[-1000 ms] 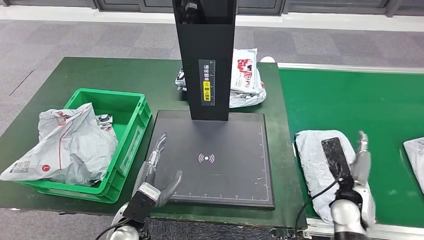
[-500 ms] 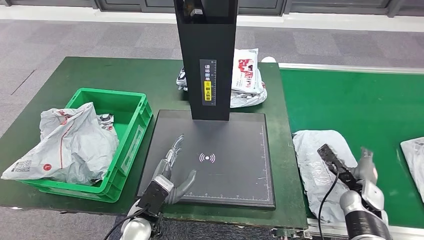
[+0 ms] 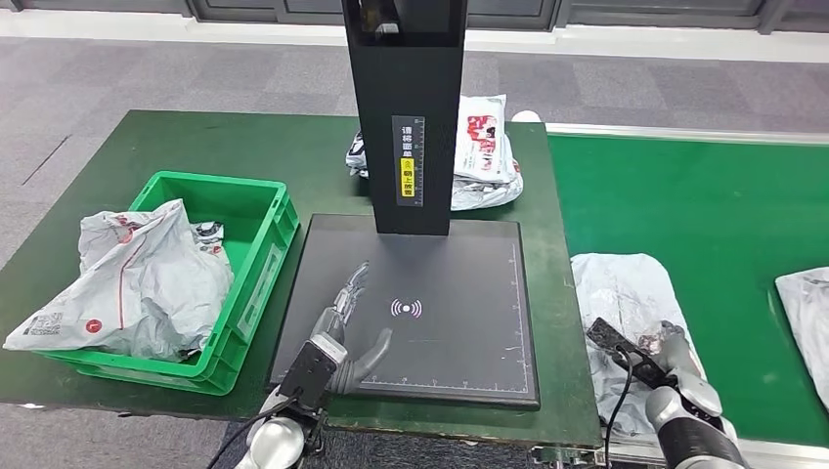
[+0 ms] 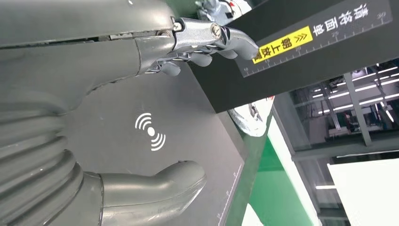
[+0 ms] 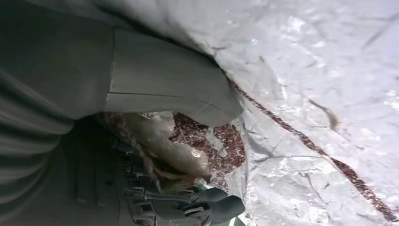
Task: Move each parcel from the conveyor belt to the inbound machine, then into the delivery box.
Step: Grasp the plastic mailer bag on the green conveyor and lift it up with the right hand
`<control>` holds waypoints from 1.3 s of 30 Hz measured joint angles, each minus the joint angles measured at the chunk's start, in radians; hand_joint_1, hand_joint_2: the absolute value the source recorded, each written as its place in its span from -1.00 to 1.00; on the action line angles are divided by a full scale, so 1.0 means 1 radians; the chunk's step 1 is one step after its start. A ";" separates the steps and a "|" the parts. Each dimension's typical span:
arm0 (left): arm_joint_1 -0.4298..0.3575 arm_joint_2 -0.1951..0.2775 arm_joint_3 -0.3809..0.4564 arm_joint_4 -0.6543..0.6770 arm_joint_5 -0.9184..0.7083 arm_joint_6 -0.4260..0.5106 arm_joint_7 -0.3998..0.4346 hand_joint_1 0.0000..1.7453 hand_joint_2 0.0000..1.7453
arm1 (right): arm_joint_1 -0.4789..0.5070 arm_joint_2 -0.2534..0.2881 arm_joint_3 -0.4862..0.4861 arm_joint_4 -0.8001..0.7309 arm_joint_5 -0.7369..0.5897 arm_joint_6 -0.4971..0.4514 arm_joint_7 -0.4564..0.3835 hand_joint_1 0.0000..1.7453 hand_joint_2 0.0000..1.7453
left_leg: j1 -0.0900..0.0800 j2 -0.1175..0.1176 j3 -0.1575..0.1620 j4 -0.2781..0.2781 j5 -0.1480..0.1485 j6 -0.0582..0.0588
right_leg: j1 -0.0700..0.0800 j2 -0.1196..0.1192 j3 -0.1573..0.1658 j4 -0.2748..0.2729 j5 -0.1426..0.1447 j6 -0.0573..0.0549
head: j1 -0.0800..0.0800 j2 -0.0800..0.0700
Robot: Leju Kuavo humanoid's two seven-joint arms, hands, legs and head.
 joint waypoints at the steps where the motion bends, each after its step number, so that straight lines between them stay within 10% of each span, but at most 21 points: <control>1: -0.004 0.000 -0.003 0.006 0.002 0.002 -0.001 -1.00 1.00 | -0.005 -0.004 0.011 0.015 -0.001 0.007 -0.008 -1.00 1.00 | 0.000 0.001 0.000 0.000 0.000 0.000 | 0.000 0.000 0.000 0.000 0.000 0.000 | 0.000 0.000; 2: -0.008 0.000 -0.005 0.012 0.005 0.004 -0.003 -1.00 1.00 | -0.011 -0.007 0.022 0.029 -0.004 0.018 -0.017 -0.87 1.00 | 0.000 0.001 0.001 0.000 0.000 0.000 | 0.000 0.001 0.001 0.000 0.000 0.000 | 0.000 0.000; 6: -0.026 0.001 -0.013 0.038 0.021 0.013 -0.010 -1.00 1.00 | -0.029 -0.025 0.065 0.078 -0.032 0.079 -0.049 1.00 1.00 | 0.000 0.005 0.005 0.000 -0.002 0.001 | 0.001 0.004 0.004 -0.001 0.000 0.001 | 0.000 0.000; 33: -0.022 0.029 -0.032 0.083 0.056 0.054 -0.052 -1.00 1.00 | -0.073 -0.075 -0.008 0.123 -0.294 0.111 -0.097 1.00 1.00 | 0.001 0.003 0.005 0.003 0.000 0.004 | 0.003 0.004 0.007 -0.003 0.003 0.004 | 0.000 0.000; 39: -0.014 0.031 -0.032 0.083 0.066 0.069 -0.067 -1.00 1.00 | -0.072 -0.071 -0.063 0.123 -0.511 0.205 -0.217 1.00 1.00 | 0.001 0.004 0.002 0.003 -0.001 0.003 | 0.003 0.004 0.007 -0.003 0.003 0.004 | 0.000 0.000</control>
